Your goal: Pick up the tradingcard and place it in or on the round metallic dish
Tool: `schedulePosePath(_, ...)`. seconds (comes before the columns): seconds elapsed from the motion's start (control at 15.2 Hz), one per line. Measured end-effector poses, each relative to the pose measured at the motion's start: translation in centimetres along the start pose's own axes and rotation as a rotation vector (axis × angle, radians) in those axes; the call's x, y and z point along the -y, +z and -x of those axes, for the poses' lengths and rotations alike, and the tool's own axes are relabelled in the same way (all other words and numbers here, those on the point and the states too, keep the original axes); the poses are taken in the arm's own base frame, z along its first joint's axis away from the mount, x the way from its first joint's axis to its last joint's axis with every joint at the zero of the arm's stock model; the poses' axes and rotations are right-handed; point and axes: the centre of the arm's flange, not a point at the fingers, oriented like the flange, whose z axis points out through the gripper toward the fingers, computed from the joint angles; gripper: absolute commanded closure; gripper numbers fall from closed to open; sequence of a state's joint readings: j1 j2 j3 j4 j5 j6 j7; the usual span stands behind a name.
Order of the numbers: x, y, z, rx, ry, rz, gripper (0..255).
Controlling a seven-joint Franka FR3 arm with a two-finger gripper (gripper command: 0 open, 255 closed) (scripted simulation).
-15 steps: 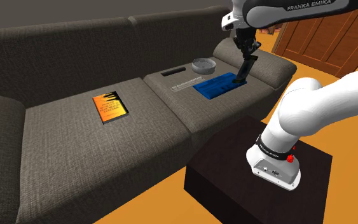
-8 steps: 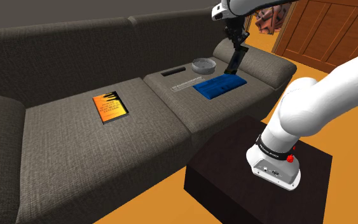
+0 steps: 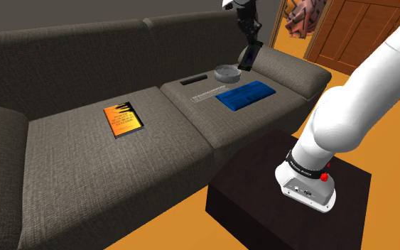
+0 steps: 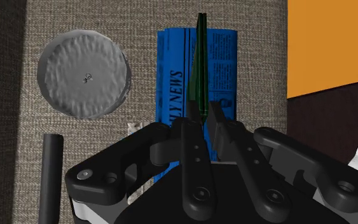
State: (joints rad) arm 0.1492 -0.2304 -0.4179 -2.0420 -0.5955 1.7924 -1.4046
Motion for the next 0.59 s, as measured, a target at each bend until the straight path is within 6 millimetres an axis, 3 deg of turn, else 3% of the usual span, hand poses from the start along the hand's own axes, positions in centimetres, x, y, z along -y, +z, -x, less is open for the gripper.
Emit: schedulePosePath(0.59, -11.4, -1.3, 2.6, 0.002, 0.001, -0.001, 255)
